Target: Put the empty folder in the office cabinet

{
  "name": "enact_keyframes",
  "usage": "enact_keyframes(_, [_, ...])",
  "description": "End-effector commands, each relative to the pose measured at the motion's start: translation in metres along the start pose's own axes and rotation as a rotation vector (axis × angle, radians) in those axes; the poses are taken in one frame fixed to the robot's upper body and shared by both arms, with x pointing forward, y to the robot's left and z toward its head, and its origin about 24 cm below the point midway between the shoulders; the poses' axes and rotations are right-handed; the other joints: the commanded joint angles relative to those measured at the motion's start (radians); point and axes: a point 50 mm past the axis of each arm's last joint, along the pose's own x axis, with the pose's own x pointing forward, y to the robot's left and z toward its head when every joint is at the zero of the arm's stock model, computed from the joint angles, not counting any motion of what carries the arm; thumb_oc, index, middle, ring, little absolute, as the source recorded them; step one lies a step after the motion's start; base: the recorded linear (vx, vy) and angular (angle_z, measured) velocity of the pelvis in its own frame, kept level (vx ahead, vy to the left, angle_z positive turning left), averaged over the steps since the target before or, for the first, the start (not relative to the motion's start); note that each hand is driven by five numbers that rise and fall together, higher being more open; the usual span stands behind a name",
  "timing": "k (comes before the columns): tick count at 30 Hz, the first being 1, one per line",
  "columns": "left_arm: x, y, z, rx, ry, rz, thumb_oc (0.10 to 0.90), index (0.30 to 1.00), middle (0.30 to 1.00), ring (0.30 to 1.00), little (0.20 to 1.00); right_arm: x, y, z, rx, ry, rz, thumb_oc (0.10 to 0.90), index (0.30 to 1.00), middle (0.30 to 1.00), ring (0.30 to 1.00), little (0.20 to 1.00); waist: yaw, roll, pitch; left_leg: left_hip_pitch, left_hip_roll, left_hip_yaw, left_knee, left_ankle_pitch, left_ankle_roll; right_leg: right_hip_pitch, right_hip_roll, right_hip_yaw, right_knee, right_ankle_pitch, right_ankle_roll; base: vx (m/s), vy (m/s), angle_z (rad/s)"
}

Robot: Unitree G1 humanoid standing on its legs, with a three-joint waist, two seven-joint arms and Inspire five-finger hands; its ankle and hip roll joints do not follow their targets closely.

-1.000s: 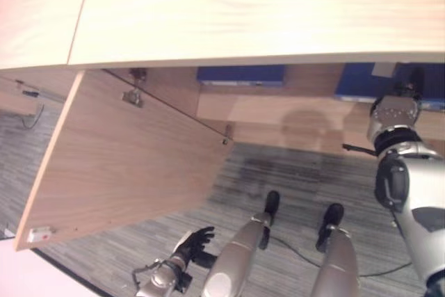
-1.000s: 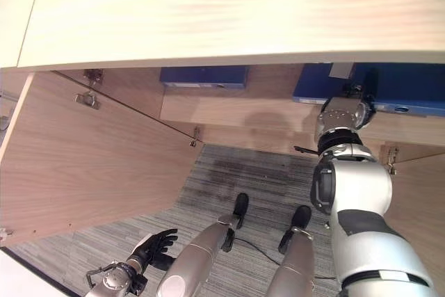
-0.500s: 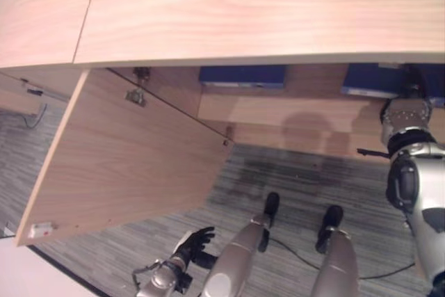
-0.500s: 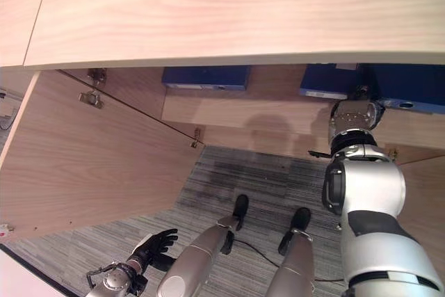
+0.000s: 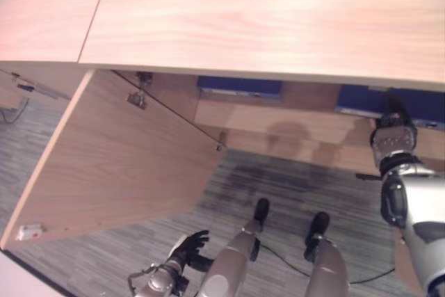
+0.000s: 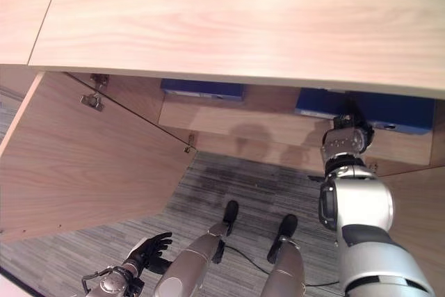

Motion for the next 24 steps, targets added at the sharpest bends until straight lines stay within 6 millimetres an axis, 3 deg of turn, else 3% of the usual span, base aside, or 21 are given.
enact_keyframes(1, [0.013,-0.011,0.029,-0.044,-0.066,-0.024,0.800,0.900,0.900,0.900,0.900,-0.004,0.008,-0.005,-0.030,0.005,0.026,0.800,0.900,0.900,0.900,0.900,0.005,0.014,0.022,0.033,0.027,-0.037,-0.065,-0.053,-0.045,0.110,0.007,0.004,0.036,-0.159,0.054,0.03,0.024,-0.01])
enact_keyframes(2, [0.019,-0.014,0.049,-0.104,-0.125,-0.024,0.800,0.900,0.900,0.900,0.900,-0.009,0.018,-0.007,-0.008,0.001,0.042,0.800,0.900,0.900,0.900,0.900,-0.002,0.013,0.024,0.038,0.031,-0.037,-0.075,-0.046,-0.047,0.118,0.011,0.006,0.026,-0.156,0.056,0.04,-0.007,-0.10])
enact_keyframes(4, [0.016,-0.021,0.046,-0.145,-0.130,-0.033,0.800,0.900,0.900,0.900,0.900,-0.006,0.014,-0.003,-0.015,0.001,0.014,0.800,0.900,0.900,0.900,0.900,0.016,0.020,0.015,0.058,0.035,-0.052,-0.107,-0.028,-0.055,0.148,0.013,-0.014,-0.005,-0.150,0.058,0.02,-0.020,-0.12])
enact_keyframes(10, [0.004,-0.017,0.010,-0.095,-0.023,-0.058,0.800,0.900,0.900,0.900,0.900,0.011,-0.015,0.041,0.022,-0.083,-0.036,0.800,0.900,0.900,0.900,0.900,0.068,0.054,-0.011,0.080,0.029,-0.098,-0.151,0.004,-0.065,0.190,0.002,-0.067,-0.012,-0.158,0.061,0.01,-0.001,0.27])
enact_keyframes(12, [0.002,-0.017,0.006,-0.089,-0.014,-0.064,0.800,0.900,0.900,0.900,0.900,0.013,-0.015,0.056,0.030,-0.116,-0.028,0.800,0.900,0.900,0.900,0.900,0.081,0.061,-0.014,0.078,0.027,-0.107,-0.151,0.005,-0.064,0.191,-0.003,-0.077,-0.005,-0.163,0.061,0.00,0.009,0.09])
enact_keyframes(15, [0.002,-0.016,0.006,-0.085,-0.012,-0.066,0.800,0.900,0.900,0.900,0.900,0.013,-0.015,0.061,0.033,-0.126,-0.025,0.800,0.900,0.900,0.900,0.900,0.084,0.063,-0.014,0.077,0.026,-0.109,-0.151,0.005,-0.065,0.191,-0.004,-0.079,-0.003,-0.164,0.062,0.00,0.000,0.20])
enact_keyframes(21, [-0.004,-0.014,-0.004,-0.042,0.010,-0.077,0.800,0.900,0.900,0.900,0.900,0.010,-0.008,0.114,0.123,-0.231,-0.009,0.800,0.900,0.900,0.900,0.900,0.115,0.082,-0.025,0.065,0.013,-0.127,-0.155,0.012,-0.068,0.182,-0.016,-0.098,0.002,-0.171,0.063,0.01,0.011,0.05])
enact_keyframes(22, [-0.005,-0.013,-0.006,-0.042,0.011,-0.078,0.800,0.900,0.900,0.900,0.900,0.006,-0.004,0.131,0.143,-0.269,0.004,0.800,0.900,0.900,0.900,0.900,0.121,0.090,-0.028,0.062,0.008,-0.132,-0.156,0.014,-0.069,0.178,-0.020,-0.102,0.007,-0.174,0.063,0.01,0.025,0.08])
enact_keyframes(24, [-0.004,-0.014,-0.005,-0.042,0.010,-0.080,0.800,0.900,0.900,0.900,0.900,0.006,-0.003,0.132,0.144,-0.270,0.005,0.800,0.900,0.900,0.900,0.900,0.121,0.091,-0.029,0.061,0.008,-0.132,-0.155,0.015,-0.069,0.177,-0.021,-0.103,0.008,-0.174,0.064,0.01,0.014,0.15])
